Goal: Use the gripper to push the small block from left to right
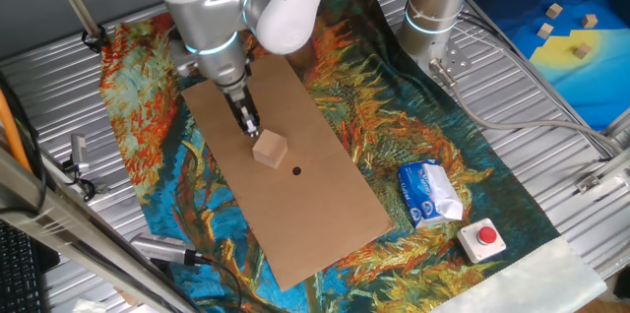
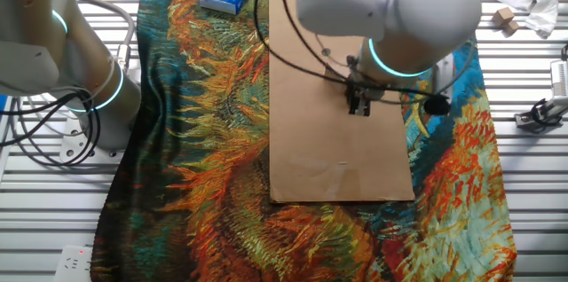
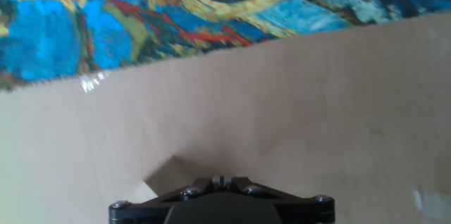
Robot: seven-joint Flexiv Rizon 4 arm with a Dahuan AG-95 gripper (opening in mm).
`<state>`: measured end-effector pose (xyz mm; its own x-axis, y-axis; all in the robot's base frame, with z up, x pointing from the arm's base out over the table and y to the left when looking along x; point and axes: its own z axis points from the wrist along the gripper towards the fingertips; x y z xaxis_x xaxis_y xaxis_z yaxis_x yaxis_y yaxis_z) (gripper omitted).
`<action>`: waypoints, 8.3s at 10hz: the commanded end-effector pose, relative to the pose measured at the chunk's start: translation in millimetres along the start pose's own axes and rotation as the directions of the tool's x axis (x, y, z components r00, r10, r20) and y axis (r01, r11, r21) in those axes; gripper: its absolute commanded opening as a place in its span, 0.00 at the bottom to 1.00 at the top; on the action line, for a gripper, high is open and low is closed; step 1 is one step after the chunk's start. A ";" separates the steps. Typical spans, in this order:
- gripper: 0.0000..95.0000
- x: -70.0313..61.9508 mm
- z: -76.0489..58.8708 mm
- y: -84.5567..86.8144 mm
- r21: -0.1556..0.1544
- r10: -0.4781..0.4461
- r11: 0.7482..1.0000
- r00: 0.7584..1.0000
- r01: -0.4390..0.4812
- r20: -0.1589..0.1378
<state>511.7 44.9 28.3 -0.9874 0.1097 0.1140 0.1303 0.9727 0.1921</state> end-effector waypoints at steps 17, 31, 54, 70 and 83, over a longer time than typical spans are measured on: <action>0.00 9.4 -9.4 -12.9 0.112 -0.058 0.992 0.998 0.059 -0.010; 0.00 10.9 -10.8 -15.1 0.107 -0.055 0.993 0.998 0.056 -0.009; 0.00 10.4 -5.1 -16.9 0.147 -0.087 0.985 0.996 0.088 -0.015; 0.00 57.9 0.4 -24.0 0.143 -0.165 0.975 0.985 0.169 -0.044; 0.00 71.8 7.9 -37.2 0.141 -0.181 0.973 0.983 0.184 -0.029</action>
<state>439.7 18.0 19.1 -0.9925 -0.0726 0.0981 -0.0662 0.9955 0.0673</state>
